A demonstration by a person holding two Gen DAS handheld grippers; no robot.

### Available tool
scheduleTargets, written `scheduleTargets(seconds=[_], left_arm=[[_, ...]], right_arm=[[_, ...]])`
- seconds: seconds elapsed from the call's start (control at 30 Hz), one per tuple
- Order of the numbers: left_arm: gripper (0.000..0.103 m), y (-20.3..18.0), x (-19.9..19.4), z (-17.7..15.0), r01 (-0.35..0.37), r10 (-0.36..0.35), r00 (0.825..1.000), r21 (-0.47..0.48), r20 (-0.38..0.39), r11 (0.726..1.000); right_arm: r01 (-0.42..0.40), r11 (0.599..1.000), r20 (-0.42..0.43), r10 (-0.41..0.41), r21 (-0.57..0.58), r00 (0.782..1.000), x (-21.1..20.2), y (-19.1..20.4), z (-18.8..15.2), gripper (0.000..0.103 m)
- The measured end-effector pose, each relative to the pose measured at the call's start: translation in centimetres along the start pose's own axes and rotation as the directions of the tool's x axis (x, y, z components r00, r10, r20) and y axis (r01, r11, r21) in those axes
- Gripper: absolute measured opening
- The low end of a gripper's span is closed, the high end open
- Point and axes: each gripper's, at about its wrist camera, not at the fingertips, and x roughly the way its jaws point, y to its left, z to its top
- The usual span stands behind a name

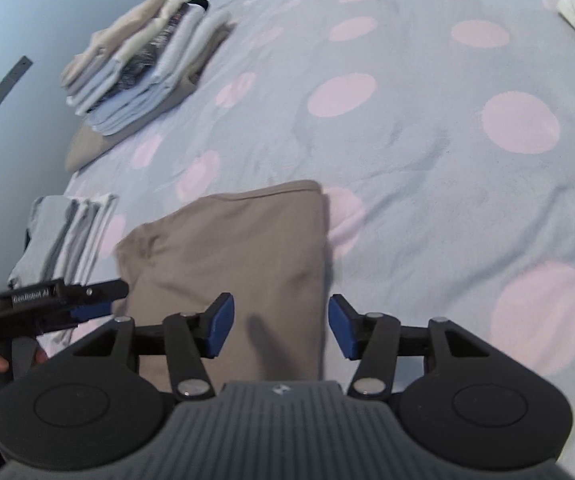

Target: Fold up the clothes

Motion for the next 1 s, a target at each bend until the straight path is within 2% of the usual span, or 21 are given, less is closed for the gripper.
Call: scheduleTargets(seconds=[0.13,0.2,0.3,0.33,0.37,0.43,0.47,0.57,0.67,0.8,0.9,1.0], left_arm=[[0.058,0.4,0.6,0.0,0.04,-0.04,0.999,0.021,0.031,0.999],[0.054,0.3,0.9,0.1,0.051,-0.052,0.998,0.033,0.044,0.998],[0.04,0.1,1.3,0.1,0.066,-0.069,0.996,0.052,0.062,0.996],[0.031,0.1,1.5,0.1,0.082,-0.085,0.995,0.055,0.06,0.995],[0.021,0.0,1.7,0.0,0.09,-0.094,0.994,0.058,0.06,0.994],[0.016,-0.2,2.1,-0.1,0.106,-0.11,0.992,0.063,0.058,0.992],[0.011,-0.4,2.1,-0.2,0.1,-0.106,0.992,0.075,0.07,0.992],[0.008,-0.6,1.3,-0.1,0.103,-0.112,0.989,0.086,0.096,0.991],[0.007,-1.2,-0.4,-0.1,0.097,-0.11,0.985,0.103,0.131,0.99],[0.007,-2.1,-3.8,-0.2,0.071,-0.097,0.976,0.136,0.197,0.988],[0.007,-2.2,-6.7,0.0,0.061,-0.095,0.959,0.131,0.267,0.99],[0.007,-2.0,-9.9,0.2,0.045,-0.085,0.932,0.119,0.352,0.992]], right_arm=[[-0.021,0.999,-0.03,0.023,0.047,0.999,2.2,-1.5,1.4,0.056],[-0.046,0.996,-0.044,0.049,0.071,0.998,3.3,-2.0,1.9,0.056],[-0.074,0.995,-0.053,0.078,0.06,0.996,4.4,-1.7,2.7,0.054],[-0.082,0.995,-0.055,0.085,0.053,0.995,4.7,-1.5,2.8,0.052],[-0.084,0.995,-0.057,0.087,0.047,0.995,5.0,-1.4,3.0,0.048],[-0.087,0.995,-0.051,0.09,0.052,0.995,5.3,-1.6,3.0,0.033],[-0.088,0.995,-0.048,0.091,0.055,0.995,5.4,-1.7,3.0,0.021],[-0.096,0.994,-0.034,0.098,0.06,0.995,5.4,-1.8,3.1,0.012],[-0.107,0.993,-0.006,0.108,0.044,0.994,4.3,-1.2,3.2,0.01],[-0.127,0.991,0.041,0.129,-0.047,0.991,1.7,1.6,4.2,0.009],[-0.145,0.983,0.078,0.155,-0.114,0.985,-0.2,4.0,5.1,0.009],[-0.17,0.97,0.106,0.191,-0.174,0.976,-1.3,6.8,6.5,0.009]])
